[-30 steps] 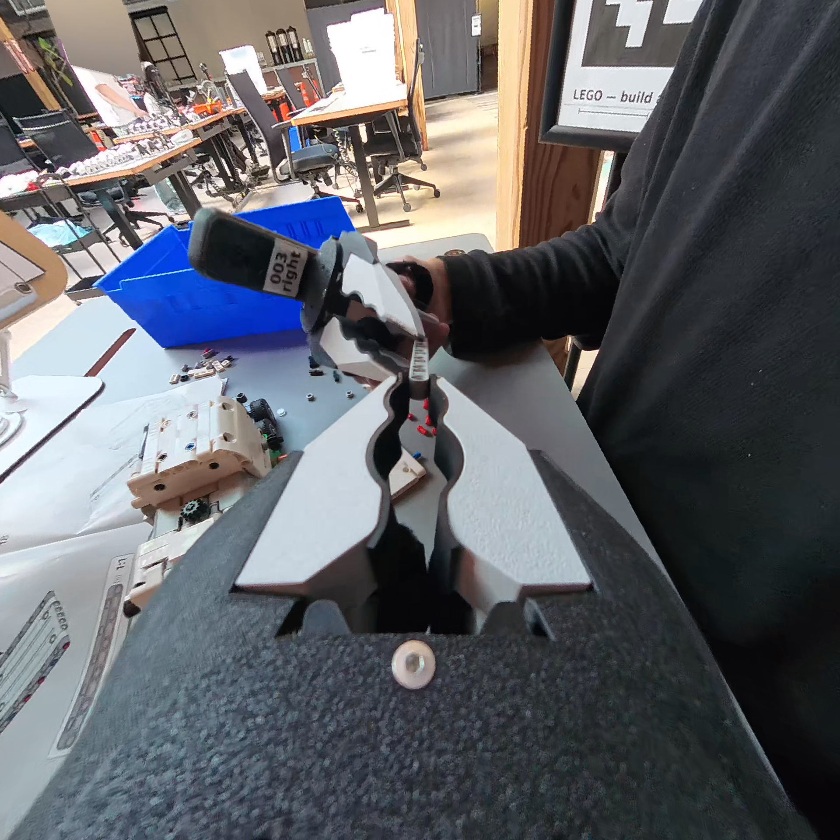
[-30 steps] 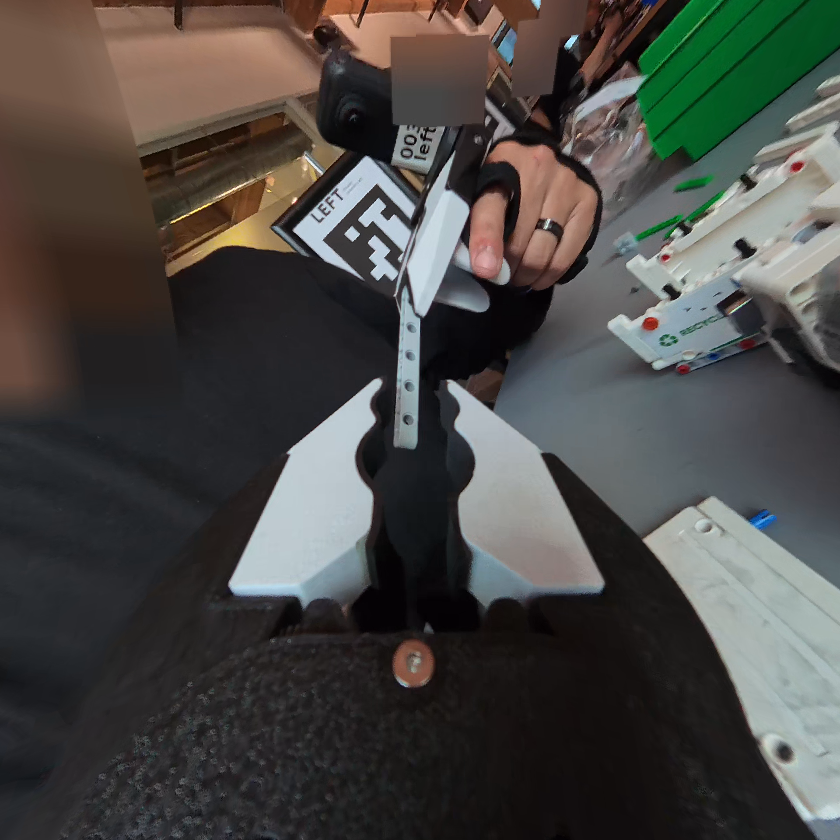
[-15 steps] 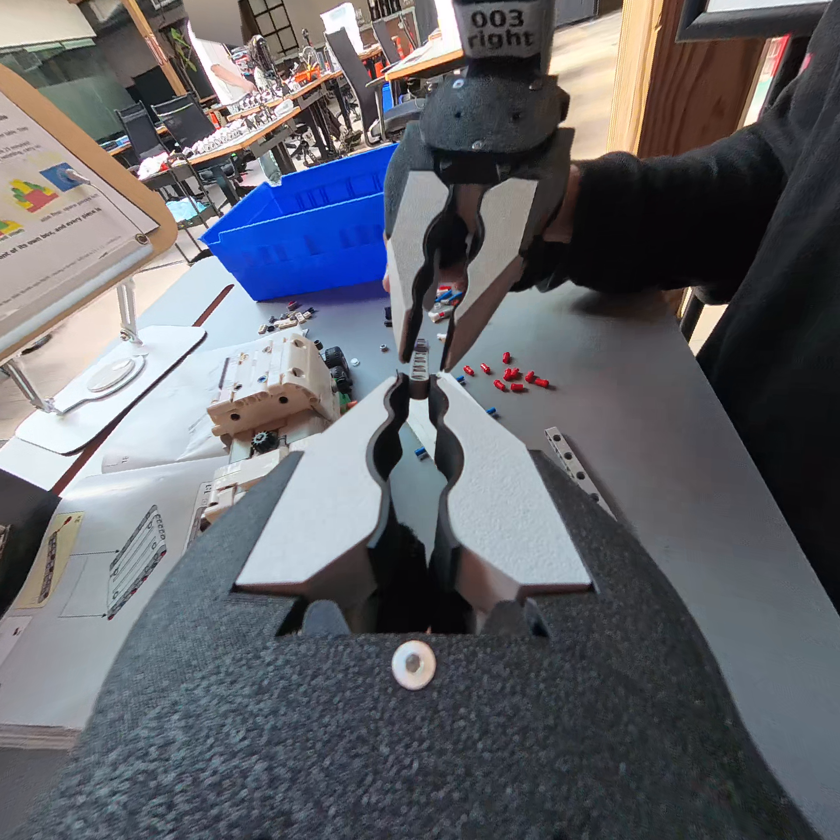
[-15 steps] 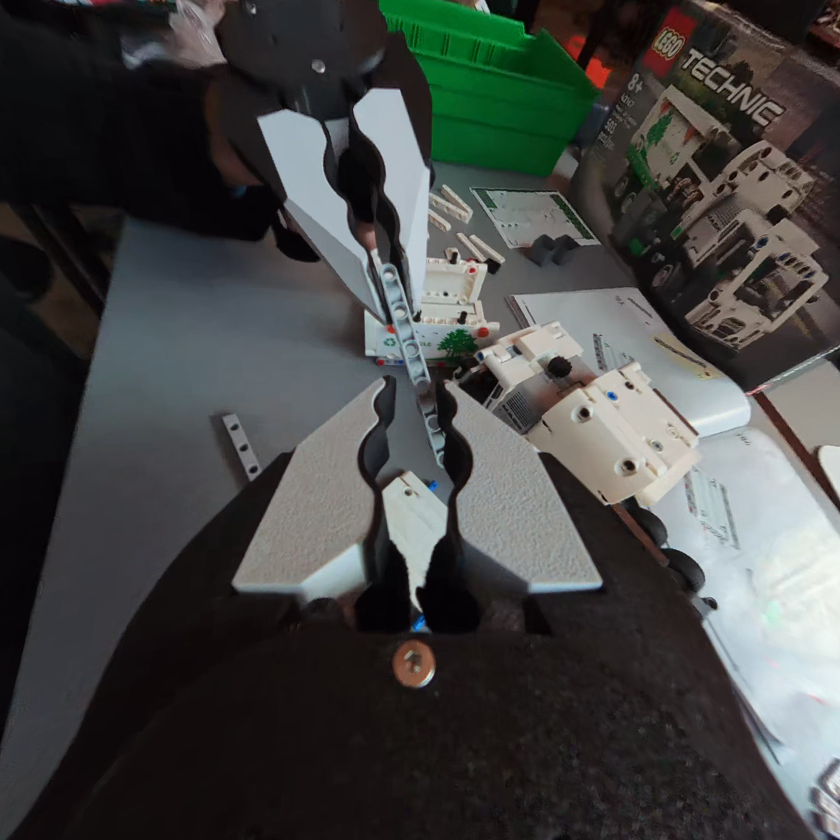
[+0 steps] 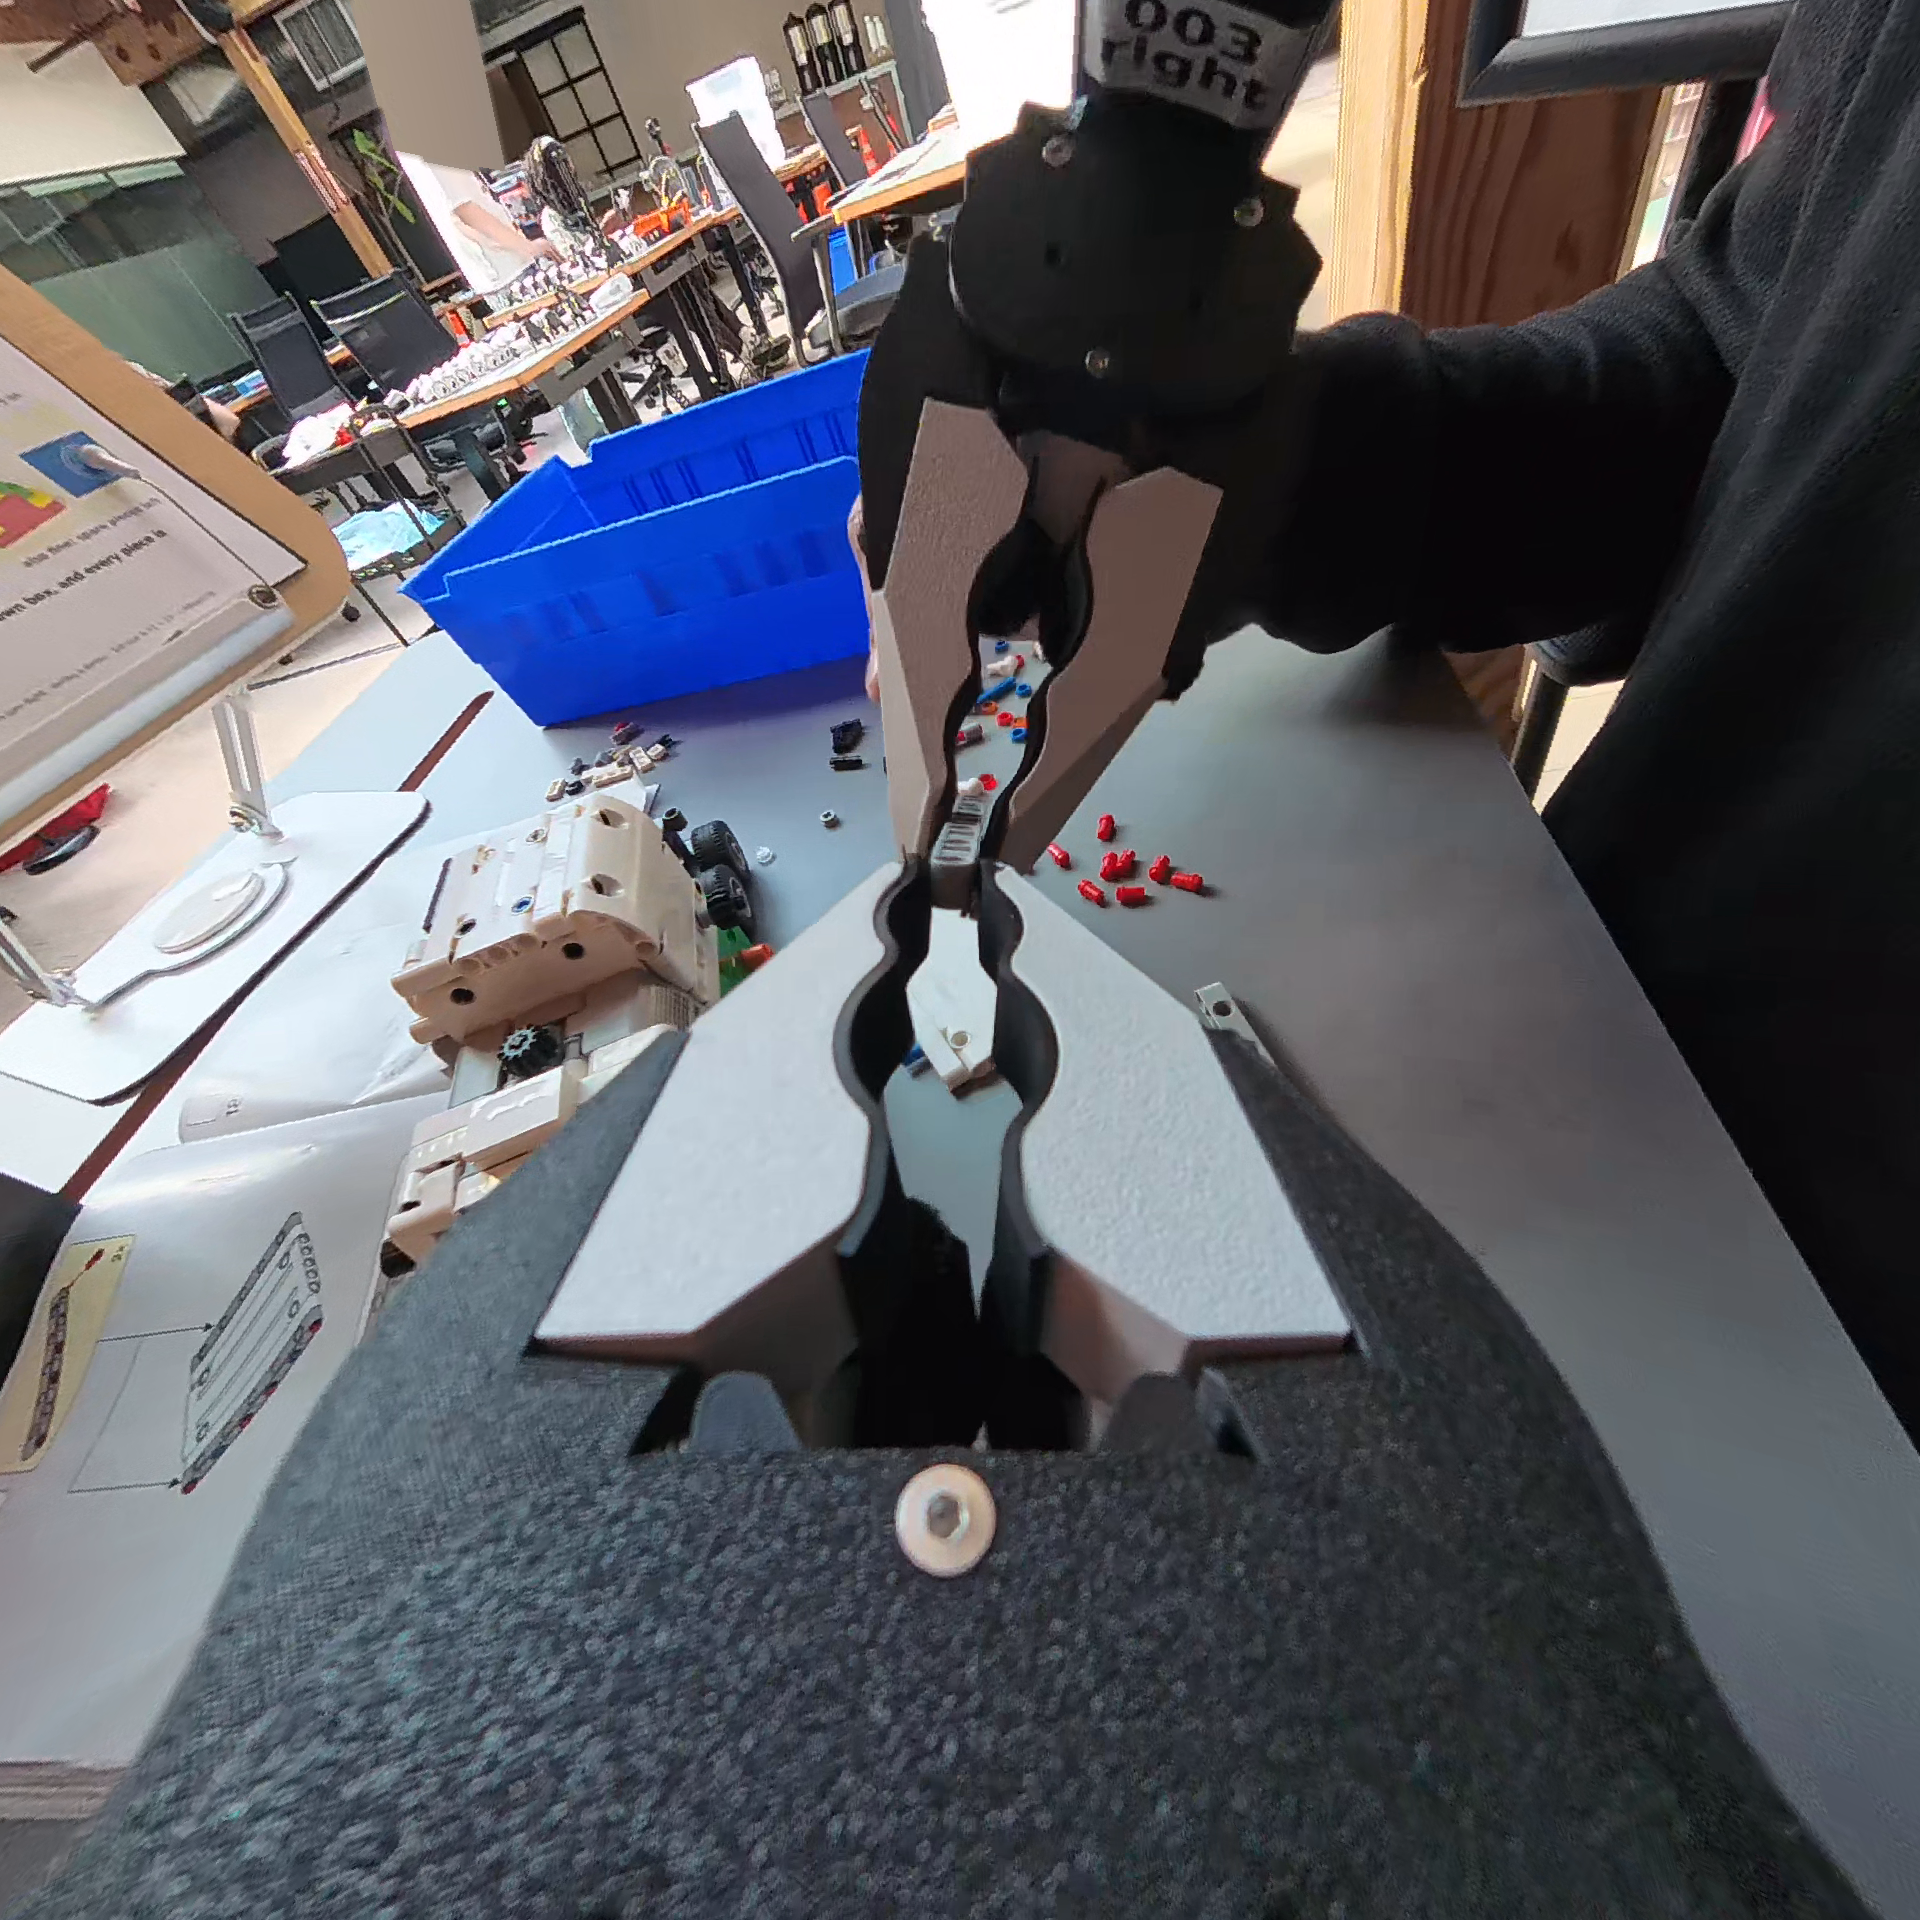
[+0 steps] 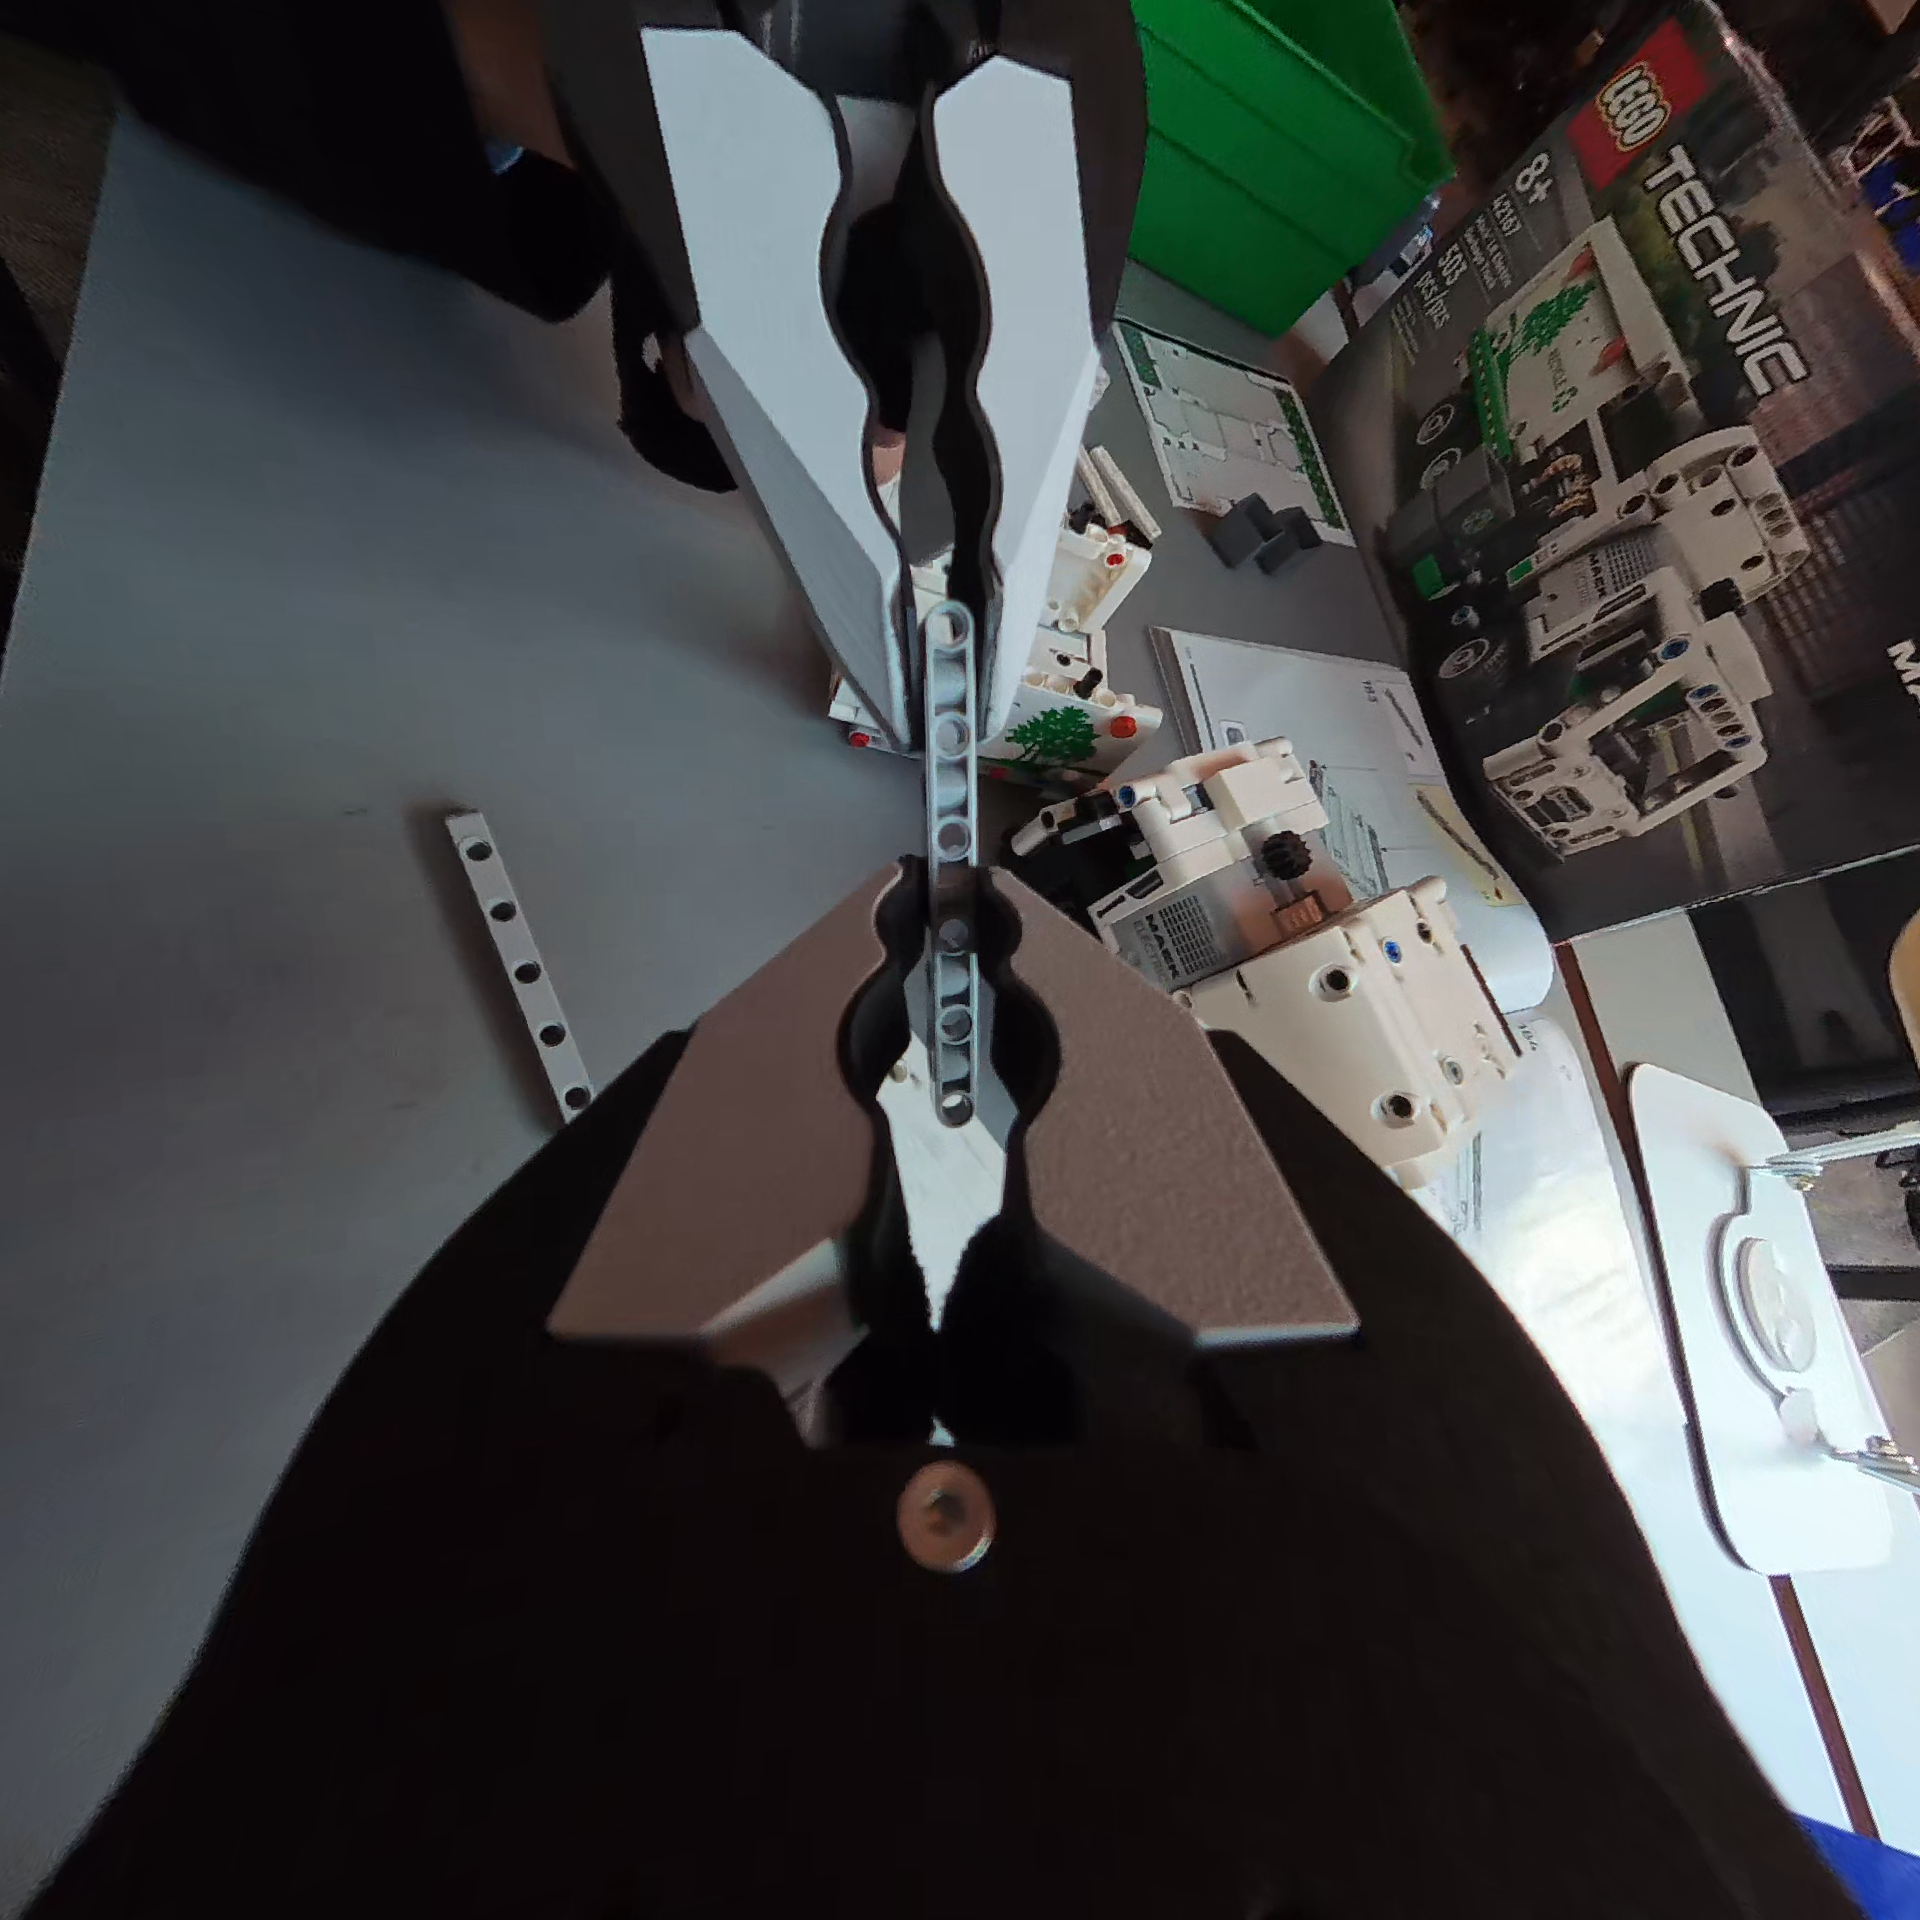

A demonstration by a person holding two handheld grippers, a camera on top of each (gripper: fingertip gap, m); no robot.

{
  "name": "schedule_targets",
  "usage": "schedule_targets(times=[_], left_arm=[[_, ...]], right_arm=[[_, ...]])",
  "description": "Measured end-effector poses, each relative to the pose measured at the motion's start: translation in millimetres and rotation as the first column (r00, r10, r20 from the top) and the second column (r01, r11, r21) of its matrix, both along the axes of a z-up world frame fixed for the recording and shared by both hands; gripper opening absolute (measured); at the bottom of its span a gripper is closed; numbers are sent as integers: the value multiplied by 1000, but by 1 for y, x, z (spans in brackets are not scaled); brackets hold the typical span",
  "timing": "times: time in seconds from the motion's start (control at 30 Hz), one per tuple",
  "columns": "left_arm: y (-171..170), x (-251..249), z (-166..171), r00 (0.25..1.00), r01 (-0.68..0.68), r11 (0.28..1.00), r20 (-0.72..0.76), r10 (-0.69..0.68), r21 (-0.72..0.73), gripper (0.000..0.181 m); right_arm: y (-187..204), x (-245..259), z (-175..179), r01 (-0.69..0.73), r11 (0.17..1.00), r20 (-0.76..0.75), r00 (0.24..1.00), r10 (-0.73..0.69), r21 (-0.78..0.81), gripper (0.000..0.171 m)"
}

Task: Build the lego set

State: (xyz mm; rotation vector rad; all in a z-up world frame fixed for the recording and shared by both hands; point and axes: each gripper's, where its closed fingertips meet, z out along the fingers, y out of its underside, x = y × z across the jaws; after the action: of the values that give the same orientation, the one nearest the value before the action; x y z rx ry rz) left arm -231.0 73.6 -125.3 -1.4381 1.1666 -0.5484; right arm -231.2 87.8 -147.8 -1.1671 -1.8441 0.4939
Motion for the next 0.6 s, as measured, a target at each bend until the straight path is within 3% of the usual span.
schedule_targets(times=[0.6], left_arm=[[-11,6,7,997,51,999,60,-50,-11,7]], right_arm=[[-9,3,-1,-54,998,2,999,54,-43,6]])
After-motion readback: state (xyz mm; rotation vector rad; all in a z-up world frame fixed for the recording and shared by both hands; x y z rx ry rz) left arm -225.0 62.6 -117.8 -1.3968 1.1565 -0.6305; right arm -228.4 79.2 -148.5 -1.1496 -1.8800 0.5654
